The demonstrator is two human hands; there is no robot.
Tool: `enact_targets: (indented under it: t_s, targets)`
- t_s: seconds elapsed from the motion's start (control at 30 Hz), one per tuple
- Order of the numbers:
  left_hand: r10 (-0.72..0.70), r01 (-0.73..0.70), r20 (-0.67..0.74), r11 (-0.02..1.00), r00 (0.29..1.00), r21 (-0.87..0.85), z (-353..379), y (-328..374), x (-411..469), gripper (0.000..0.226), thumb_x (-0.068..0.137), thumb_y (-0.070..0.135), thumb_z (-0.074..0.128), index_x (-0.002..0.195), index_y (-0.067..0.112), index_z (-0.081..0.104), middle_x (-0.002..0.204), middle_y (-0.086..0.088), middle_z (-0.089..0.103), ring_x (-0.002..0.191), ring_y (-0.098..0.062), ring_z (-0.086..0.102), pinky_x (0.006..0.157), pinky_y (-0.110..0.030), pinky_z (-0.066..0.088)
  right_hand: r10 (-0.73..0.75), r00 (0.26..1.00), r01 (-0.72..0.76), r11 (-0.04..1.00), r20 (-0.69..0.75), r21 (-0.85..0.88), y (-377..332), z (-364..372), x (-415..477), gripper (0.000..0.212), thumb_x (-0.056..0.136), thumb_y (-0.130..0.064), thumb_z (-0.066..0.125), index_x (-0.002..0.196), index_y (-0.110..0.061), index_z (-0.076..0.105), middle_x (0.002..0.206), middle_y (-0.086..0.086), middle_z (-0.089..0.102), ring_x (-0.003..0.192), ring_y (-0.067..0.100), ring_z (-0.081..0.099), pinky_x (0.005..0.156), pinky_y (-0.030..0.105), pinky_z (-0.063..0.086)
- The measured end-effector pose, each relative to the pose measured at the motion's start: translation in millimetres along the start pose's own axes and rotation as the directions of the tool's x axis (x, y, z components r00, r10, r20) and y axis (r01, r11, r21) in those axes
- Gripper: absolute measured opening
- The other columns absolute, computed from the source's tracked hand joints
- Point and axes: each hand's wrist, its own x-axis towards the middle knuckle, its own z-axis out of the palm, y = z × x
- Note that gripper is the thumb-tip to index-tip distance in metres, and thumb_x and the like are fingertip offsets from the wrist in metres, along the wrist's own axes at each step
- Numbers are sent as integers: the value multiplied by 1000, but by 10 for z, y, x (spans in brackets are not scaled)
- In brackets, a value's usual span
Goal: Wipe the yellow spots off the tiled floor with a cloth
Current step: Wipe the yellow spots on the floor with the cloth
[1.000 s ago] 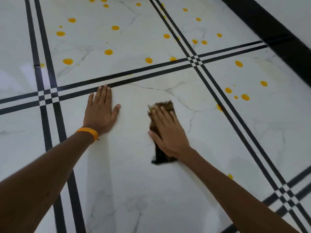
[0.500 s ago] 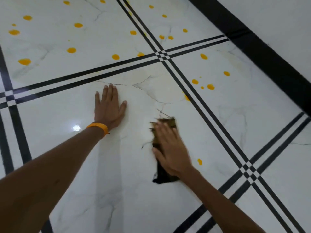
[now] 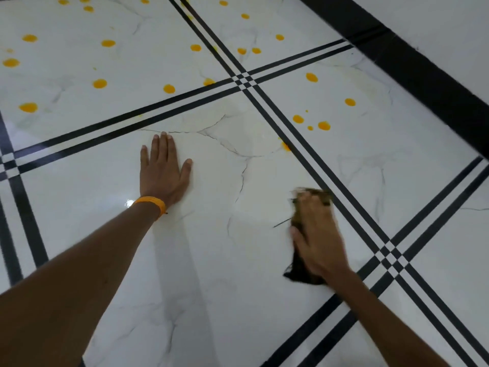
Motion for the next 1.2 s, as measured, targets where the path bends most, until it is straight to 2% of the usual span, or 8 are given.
enact_targets:
  t_s: [0.17,0.3,0.37,0.53,0.67,0.8,1.03,1.2]
  targets:
    - [2,-2,-5,1000,1000,8,25,-14,-29,75,103,50,23,158,1,8,167,-15,8,155,-30,3,125,-51,3,266,961,-267,964,-76,-5,-93,77,705,83,100,-67,12,161,-10,17,170,7,16,157,25,12,126,49,14]
    - [34,-34,3,999,999,-19,10,-21,-24,81,97,56,12,158,3,8,168,-13,6,155,-29,2,125,-49,2,-178,983,179,984,50,-14,-551,137,215,76,104,-60,22,163,-15,11,172,1,6,158,17,2,128,43,6]
    - [92,-91,27,996,995,-16,35,-11,-93,79,97,55,10,159,6,9,168,-11,6,155,-30,2,125,-50,5,-217,972,218,976,88,3,-248,56,-31,74,104,-60,19,164,-18,5,172,-3,1,158,14,-3,128,44,6]
    - [92,-92,-24,996,995,2,-14,-43,-37,74,98,52,13,159,9,12,167,-10,11,155,-30,6,125,-50,7,192,978,-193,981,-77,-13,95,-54,1174,84,100,-68,10,162,-11,19,170,6,18,157,25,14,127,48,10]
    - [94,-95,-29,995,995,-14,20,-50,-23,72,100,52,16,160,12,11,168,-7,10,155,-26,6,125,-48,8,-80,997,80,997,2,-4,-620,107,1218,83,100,-66,20,161,-10,20,170,7,15,158,23,8,127,46,7]
    - [85,-86,-41,996,996,-22,17,-69,-27,70,101,52,16,160,15,11,168,-5,11,155,-25,7,125,-48,9,-270,960,269,963,72,19,-117,9,640,77,103,-63,21,163,-16,10,172,0,5,158,16,-1,128,45,7]
    - [82,-82,-3,996,997,38,48,79,57,72,96,44,20,154,1,28,160,-20,29,148,-40,26,120,-55,24,213,976,-215,976,-42,-45,619,-87,1352,90,97,-71,4,162,-10,13,171,7,14,157,23,11,127,46,9]
    - [136,-137,32,990,990,31,14,398,242,79,93,51,19,157,5,20,166,-14,15,154,-33,10,123,-55,8,-306,947,310,950,97,-32,349,-38,711,77,103,-63,14,163,-15,8,172,0,2,158,16,-3,128,47,10]
